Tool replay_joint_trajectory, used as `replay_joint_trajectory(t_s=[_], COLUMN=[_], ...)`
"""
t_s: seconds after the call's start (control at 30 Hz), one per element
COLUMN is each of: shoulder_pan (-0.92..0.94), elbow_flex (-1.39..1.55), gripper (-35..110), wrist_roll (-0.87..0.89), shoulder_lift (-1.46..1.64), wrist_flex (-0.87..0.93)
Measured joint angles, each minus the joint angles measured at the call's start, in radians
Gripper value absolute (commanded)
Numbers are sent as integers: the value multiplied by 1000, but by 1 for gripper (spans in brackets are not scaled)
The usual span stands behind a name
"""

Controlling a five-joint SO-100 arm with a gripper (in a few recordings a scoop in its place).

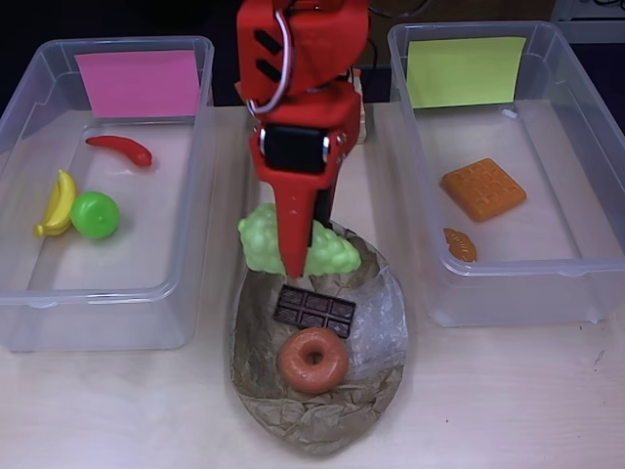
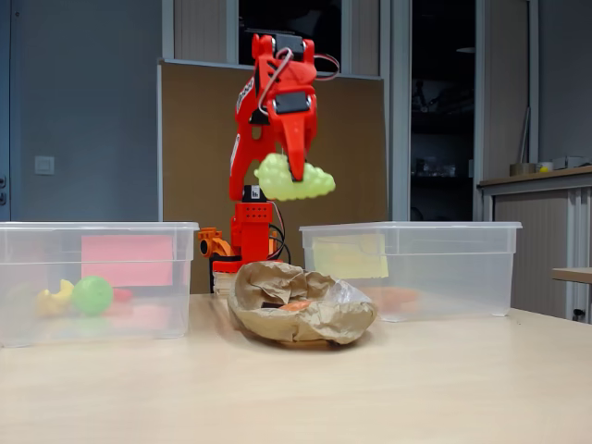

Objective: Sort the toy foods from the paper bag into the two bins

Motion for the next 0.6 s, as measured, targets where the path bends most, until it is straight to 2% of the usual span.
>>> replay_joint_trajectory(t_s=[0.2, 0.6], shoulder_pan=[219, 724], elbow_flex=[202, 736], gripper=[0, 0], wrist_roll=[146, 448], shoulder_lift=[201, 443], wrist_flex=[-3, -144])
